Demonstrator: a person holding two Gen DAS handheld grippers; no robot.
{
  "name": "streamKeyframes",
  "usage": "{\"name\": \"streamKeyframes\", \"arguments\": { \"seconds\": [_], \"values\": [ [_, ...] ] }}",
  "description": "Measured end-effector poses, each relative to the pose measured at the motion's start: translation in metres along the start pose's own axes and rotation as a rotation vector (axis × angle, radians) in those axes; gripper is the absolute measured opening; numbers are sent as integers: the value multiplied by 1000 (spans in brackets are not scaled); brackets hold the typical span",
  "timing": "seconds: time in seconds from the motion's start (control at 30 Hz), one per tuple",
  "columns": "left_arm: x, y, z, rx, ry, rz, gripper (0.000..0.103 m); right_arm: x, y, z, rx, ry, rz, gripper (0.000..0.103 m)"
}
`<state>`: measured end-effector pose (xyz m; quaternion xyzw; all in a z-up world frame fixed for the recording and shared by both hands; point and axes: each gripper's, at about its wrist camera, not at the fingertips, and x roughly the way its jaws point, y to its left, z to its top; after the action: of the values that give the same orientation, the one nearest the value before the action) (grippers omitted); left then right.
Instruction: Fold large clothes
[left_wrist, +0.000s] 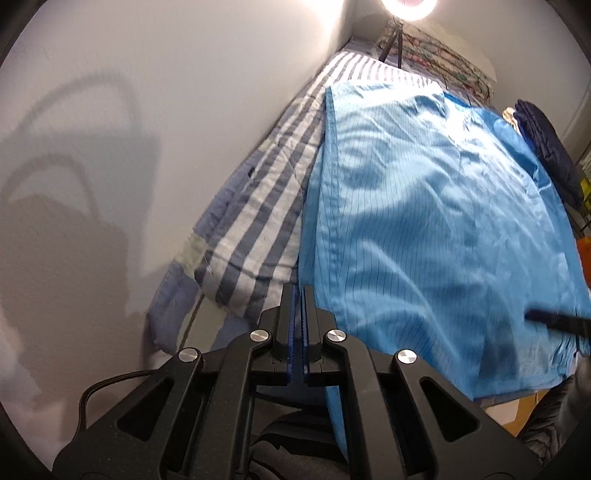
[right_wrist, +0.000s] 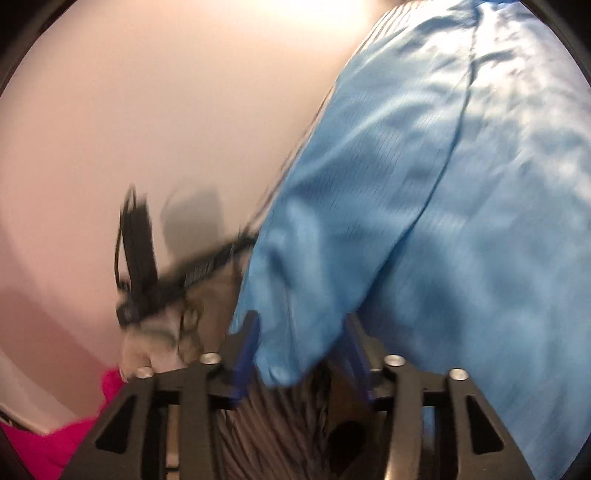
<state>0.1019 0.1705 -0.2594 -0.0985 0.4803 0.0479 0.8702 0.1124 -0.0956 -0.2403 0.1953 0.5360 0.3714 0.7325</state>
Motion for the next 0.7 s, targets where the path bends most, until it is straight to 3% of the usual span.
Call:
{"name": "streamKeyframes", "arguments": {
  "seconds": [0.13, 0.27, 0.4, 0.5, 0.53, 0.57, 0.7],
  "values": [
    [-3, -7, 12, 9, -26, -22, 1, -9, -39, 53, 55, -98, -113, 53],
    [0, -16, 15, 23, -22, -48, 1, 11, -82, 100, 134, -126, -201, 53],
    [6, -18, 14, 35, -8, -49, 1, 36, -107, 127, 225, -150, -234, 53],
    [8, -15, 12, 29, -4, -45, 1, 44, -115, 140, 252, -182, -214, 36],
    [9, -14, 12, 25, -3, -43, 1, 46, -115, 143, 244, -168, -197, 13],
    [10, -13, 12, 21, -3, -41, 1, 49, -113, 144, 233, -160, -200, 1],
    [10, -10, 12, 18, -11, -38, 1, 62, -82, 138, 139, -180, -208, 0]
  ]
}}
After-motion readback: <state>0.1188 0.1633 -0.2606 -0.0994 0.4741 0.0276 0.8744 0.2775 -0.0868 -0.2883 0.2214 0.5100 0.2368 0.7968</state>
